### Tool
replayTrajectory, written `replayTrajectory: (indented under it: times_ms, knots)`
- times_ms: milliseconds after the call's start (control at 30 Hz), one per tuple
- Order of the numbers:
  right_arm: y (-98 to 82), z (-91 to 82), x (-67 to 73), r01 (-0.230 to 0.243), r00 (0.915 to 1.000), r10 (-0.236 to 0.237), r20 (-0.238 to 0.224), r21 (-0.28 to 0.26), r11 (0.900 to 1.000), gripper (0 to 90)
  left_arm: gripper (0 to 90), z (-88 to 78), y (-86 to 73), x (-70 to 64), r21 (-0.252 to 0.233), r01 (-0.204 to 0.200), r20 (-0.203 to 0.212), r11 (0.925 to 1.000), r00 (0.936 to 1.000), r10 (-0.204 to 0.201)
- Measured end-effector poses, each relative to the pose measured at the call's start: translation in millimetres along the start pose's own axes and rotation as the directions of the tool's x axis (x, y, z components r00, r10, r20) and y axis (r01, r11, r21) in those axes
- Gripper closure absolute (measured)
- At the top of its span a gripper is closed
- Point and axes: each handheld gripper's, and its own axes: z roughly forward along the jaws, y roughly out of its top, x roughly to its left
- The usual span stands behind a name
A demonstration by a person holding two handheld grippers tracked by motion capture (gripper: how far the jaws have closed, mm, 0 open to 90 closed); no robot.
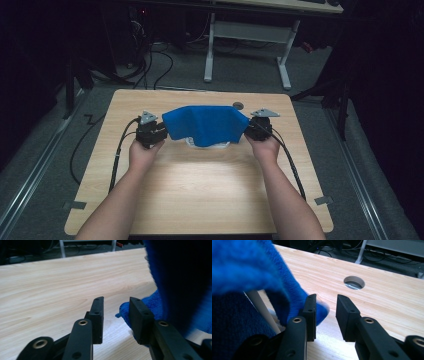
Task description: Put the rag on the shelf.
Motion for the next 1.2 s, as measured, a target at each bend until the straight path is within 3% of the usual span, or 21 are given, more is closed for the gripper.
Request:
replayTrajectory:
  times_ms: [367, 533, 800, 833, 967, 1000, 1033, 1100, 1133, 1167, 1200]
  knots:
    - [2.7, -19.0, -17.5, -0.005, 0.9992, 0.006, 0.040, -0.025, 1.000, 63.1, 62.9, -17.7, -3.1, 14.7, -0.011, 0.004, -0.038, 0.9999, 0.9993, -0.005]
    - [1.7, -25.8, -23.0, -0.019, 0.9987, 0.020, 0.048, -0.030, 0.999, 60.4, 62.5, -21.7, -5.0, 15.6, -0.011, 0.010, -0.040, 0.9999, 0.9992, -0.010]
    - [-0.9, -45.3, -23.1, 0.014, 0.9985, -0.012, 0.053, -0.029, 0.999, 56.7, 61.4, -37.1, -11.7, 10.4, -0.019, -0.002, -0.042, 0.9998, 0.9991, 0.002]
    - [-3.9, -54.4, -21.6, 0.018, 0.9986, -0.016, 0.050, -0.049, 0.999, 55.9, 60.8, -42.2, -13.9, 8.6, -0.026, -0.007, -0.046, 0.9996, 0.9989, 0.006]
    - [-13.0, -69.9, -14.4, 0.028, 0.9994, -0.027, 0.019, -0.039, 0.999, 52.7, 58.2, -69.1, -27.7, -7.9, -0.020, -0.038, -0.075, 0.9991, 0.9965, 0.037]
    - [-13.0, -69.9, -14.4, 0.028, 0.9994, -0.027, 0.019, -0.039, 0.999, 52.7, 57.9, -69.1, -27.7, -7.9, -0.020, -0.038, -0.075, 0.9991, 0.9965, 0.037]
    - [-20.8, -80.5, -6.2, 0.043, 0.9988, -0.042, 0.027, -0.044, 0.998, 52.3, 57.5, -83.2, -36.5, -19.1, -0.014, -0.067, -0.085, 0.9976, 0.9942, 0.066]
    - [-24.1, -85.2, -2.1, 0.052, 0.9983, -0.051, 0.027, -0.036, 0.998, 51.8, 57.4, -90.6, -41.0, -24.0, -0.010, -0.073, -0.083, 0.9973, 0.9939, 0.072]
    - [-27.6, -89.9, 2.4, 0.057, 0.9980, -0.056, 0.028, -0.030, 0.998, 51.7, 56.6, -98.3, -45.3, -28.6, -0.009, -0.060, -0.079, 0.9981, 0.9951, 0.059]
    - [-37.8, -103.3, 12.5, 0.067, 0.9975, -0.065, 0.026, -0.059, 0.996, 51.1, 54.9, -112.6, -54.0, -37.2, -0.023, -0.021, -0.035, 0.9995, 0.9992, 0.020]
    - [-41.3, -108.0, 16.8, 0.064, 0.9977, -0.062, 0.026, -0.060, 0.996, 50.8, 54.2, -112.6, -54.0, -37.2, -0.023, -0.021, -0.035, 0.9995, 0.9992, 0.020]
